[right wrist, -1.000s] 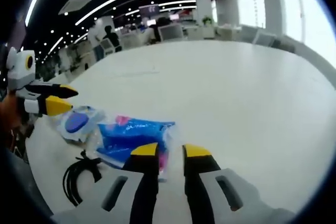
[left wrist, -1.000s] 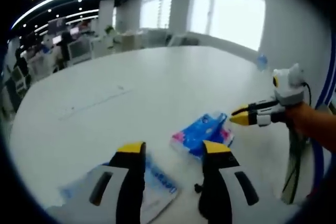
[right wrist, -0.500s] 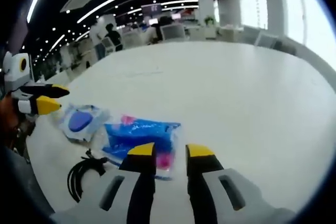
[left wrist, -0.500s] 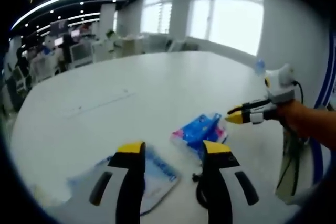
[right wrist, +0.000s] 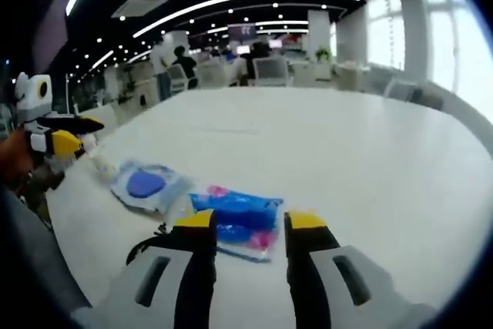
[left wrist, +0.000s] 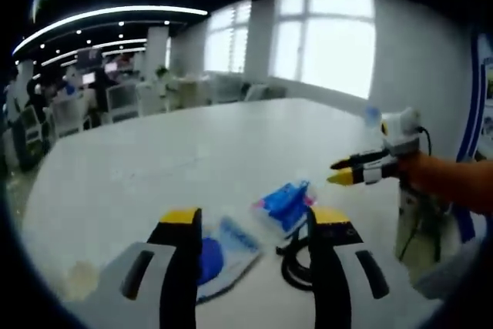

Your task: Arrange the tabletop items into an orderly group along one side of the table until the central work area is clear of visible clutter.

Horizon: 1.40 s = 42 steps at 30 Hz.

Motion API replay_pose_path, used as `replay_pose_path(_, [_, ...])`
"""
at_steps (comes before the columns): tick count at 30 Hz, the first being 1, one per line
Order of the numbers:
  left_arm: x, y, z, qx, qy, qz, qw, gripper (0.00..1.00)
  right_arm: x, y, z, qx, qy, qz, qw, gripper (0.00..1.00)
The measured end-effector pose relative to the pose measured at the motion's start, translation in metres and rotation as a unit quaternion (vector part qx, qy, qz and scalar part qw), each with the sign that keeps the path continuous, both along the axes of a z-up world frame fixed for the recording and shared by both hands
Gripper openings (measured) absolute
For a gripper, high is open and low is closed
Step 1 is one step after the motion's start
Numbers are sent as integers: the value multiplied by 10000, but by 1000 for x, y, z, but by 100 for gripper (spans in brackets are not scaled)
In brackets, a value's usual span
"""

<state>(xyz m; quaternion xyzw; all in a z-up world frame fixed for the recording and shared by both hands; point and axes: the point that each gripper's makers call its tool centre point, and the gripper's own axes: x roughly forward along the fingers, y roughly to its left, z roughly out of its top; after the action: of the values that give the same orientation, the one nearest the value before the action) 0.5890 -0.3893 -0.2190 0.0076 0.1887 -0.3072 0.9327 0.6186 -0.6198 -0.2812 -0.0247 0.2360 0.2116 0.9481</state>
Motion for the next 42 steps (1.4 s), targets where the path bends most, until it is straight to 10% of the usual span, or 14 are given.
replay_pose_path(20, [-110, 132, 63, 293, -643, 506, 9962, 61, -75, 75, 83, 46, -869, 719, 9936, 55])
replay_pose_path(33, [-176, 195, 12, 494, -425, 1414, 9878, 72, -121, 115, 67, 244, -728, 851, 9934, 66])
replay_pose_path(42, [-181, 213, 1, 153, -203, 1334, 9907, 79, -141, 128, 50, 412, -559, 721, 9950, 84])
